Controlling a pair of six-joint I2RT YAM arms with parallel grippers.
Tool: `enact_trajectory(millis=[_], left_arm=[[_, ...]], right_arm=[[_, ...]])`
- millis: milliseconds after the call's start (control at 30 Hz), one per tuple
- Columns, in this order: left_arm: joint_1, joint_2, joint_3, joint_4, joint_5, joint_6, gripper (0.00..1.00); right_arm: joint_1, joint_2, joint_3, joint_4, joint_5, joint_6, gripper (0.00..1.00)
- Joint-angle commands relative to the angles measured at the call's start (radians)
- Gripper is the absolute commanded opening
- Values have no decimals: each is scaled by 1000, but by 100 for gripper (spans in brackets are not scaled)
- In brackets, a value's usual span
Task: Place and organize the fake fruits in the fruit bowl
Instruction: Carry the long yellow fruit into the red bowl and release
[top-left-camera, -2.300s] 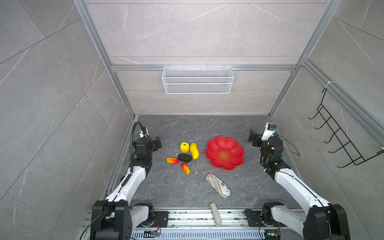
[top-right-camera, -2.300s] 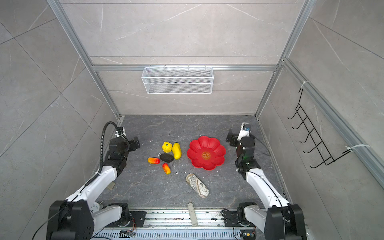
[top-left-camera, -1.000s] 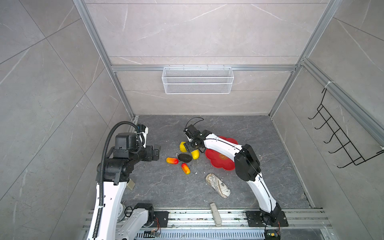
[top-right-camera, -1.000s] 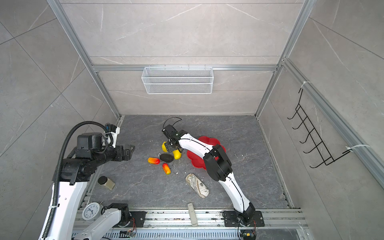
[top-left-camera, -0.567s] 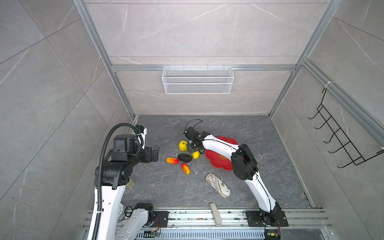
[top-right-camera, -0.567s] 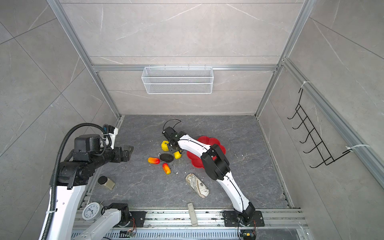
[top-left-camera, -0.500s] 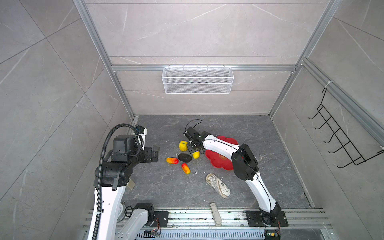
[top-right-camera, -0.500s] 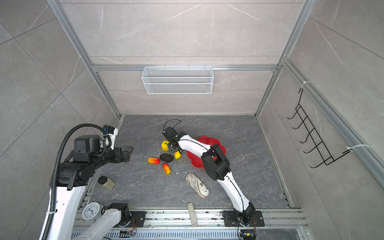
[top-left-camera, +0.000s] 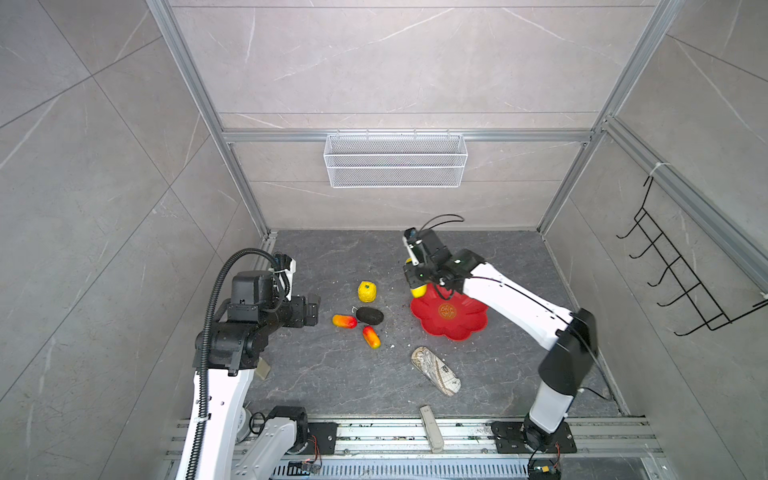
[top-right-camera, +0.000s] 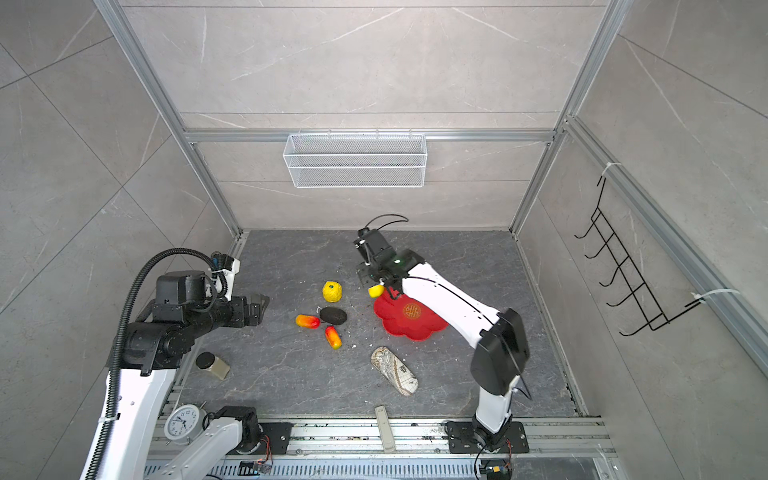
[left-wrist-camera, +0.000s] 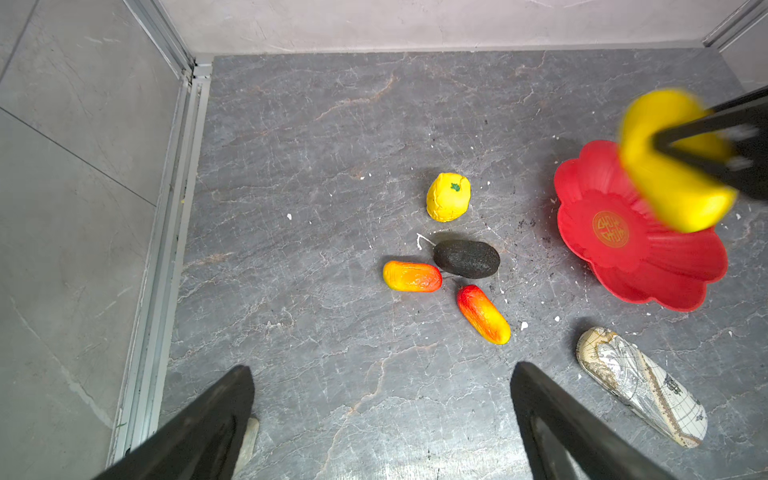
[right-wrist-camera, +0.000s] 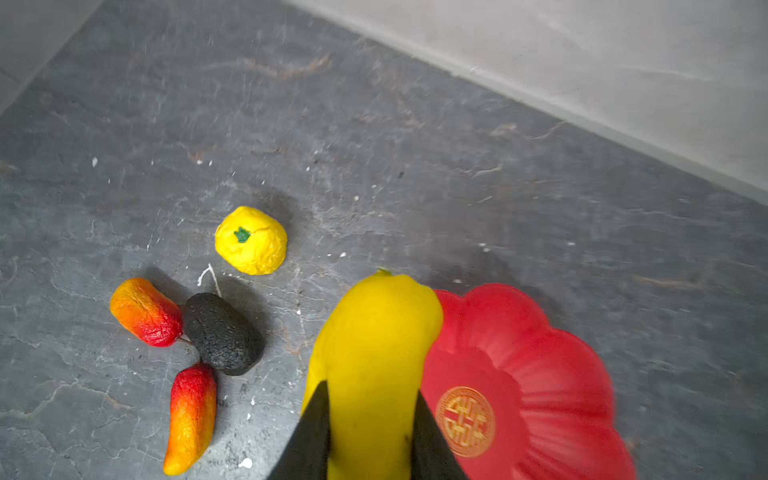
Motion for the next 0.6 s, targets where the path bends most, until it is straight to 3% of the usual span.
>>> enact_trajectory(millis=[0,200,333,567], left_arm=[[0,22,2,49,4,-9,100],[1,55,0,72,16,-11,100],[1,70,-2,88,20,-14,100],[1,72,1,81,21,-21,100]], right_arm=[[-72,-69,-114,-16,30,-12,8],[-184,-118,-267,16,2,-1,7],[-214,-55,-320,69,-15,9,6],[-223,56,-368,126,58,8,5]])
